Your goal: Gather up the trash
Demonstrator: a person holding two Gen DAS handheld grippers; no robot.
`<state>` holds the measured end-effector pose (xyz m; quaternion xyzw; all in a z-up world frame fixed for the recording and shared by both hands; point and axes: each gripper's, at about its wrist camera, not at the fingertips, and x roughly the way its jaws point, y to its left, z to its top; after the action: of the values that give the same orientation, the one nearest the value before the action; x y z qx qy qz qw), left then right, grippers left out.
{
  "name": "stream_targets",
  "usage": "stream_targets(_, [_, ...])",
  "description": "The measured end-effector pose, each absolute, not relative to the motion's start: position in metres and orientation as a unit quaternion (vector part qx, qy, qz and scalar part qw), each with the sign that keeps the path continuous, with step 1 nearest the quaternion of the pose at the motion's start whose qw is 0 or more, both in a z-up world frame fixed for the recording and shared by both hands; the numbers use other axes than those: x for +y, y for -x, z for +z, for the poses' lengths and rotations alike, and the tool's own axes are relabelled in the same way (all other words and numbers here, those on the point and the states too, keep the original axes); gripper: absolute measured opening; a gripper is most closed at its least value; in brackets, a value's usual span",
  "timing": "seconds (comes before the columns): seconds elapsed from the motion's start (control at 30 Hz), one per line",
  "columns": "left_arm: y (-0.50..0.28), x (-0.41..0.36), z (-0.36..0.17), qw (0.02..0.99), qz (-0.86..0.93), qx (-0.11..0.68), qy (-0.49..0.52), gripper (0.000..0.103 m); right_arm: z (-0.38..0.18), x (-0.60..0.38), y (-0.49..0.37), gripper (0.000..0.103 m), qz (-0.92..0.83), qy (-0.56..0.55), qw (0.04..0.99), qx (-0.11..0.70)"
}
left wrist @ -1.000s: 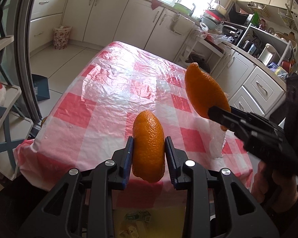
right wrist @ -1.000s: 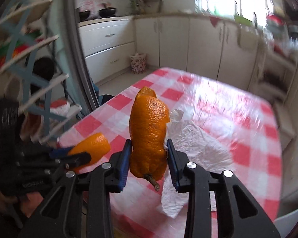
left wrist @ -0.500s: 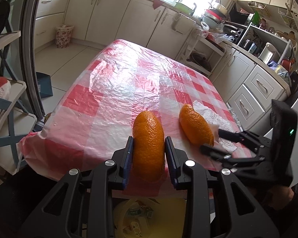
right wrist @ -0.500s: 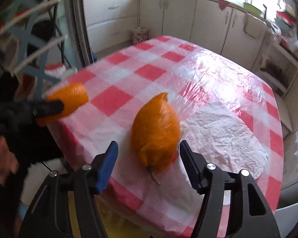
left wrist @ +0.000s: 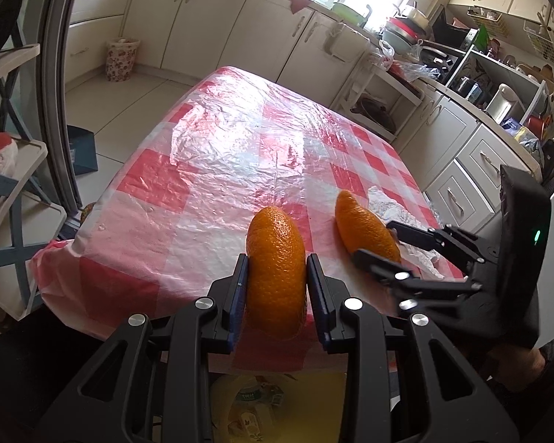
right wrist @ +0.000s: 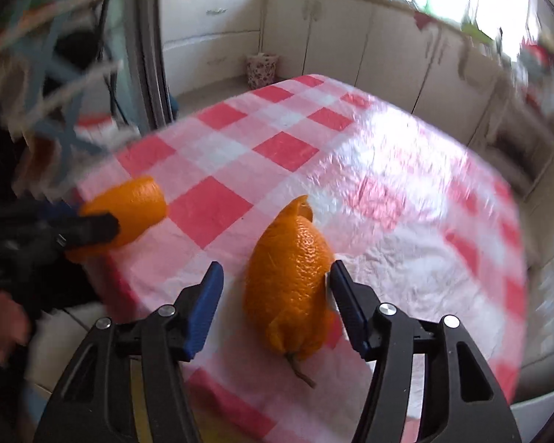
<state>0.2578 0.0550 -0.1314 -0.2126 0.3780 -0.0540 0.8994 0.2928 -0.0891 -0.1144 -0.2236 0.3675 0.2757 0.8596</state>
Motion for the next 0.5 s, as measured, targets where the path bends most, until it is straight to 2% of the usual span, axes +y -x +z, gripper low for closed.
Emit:
stream_targets(0.1, [-0.256, 0.060, -0.131, 0.900, -0.046, 0.376, 0.214, 0.030, -0.114, -0.064, -0.275, 0.056, 0.296, 0.269, 0.856, 0.328])
stream_targets(0.17, [-0.255, 0.064, -0.130, 0.901, -0.042, 0.374, 0.215, 0.030, -0.111, -0.059, -0.275, 0.058, 0.308, 0.267, 0.852, 0.330])
stream_targets(0.23, [-0.254, 0.069, -0.130, 0.902, -0.037, 0.371, 0.219, 0.030, -0.109, -0.078, -0.298, 0.060, 0.281, 0.209, 0.862, 0.367])
stream_targets(0.27, [-0.253, 0.070, -0.130, 0.901, -0.036, 0.370, 0.222, 0.030, -0.107, -0.092, -0.309, 0.067, 0.269, 0.172, 0.866, 0.386])
stream_targets(0.37, [-0.254, 0.072, -0.130, 0.901, -0.036, 0.369, 0.226, 0.030, -0.100, -0.159, -0.348, 0.067, 0.195, 0.008, 0.874, 0.445])
stream_targets(0.5, [-0.254, 0.071, -0.130, 0.901, -0.039, 0.369, 0.227, 0.030, -0.096, -0.219, -0.365, 0.067, 0.188, -0.159, 0.853, 0.460])
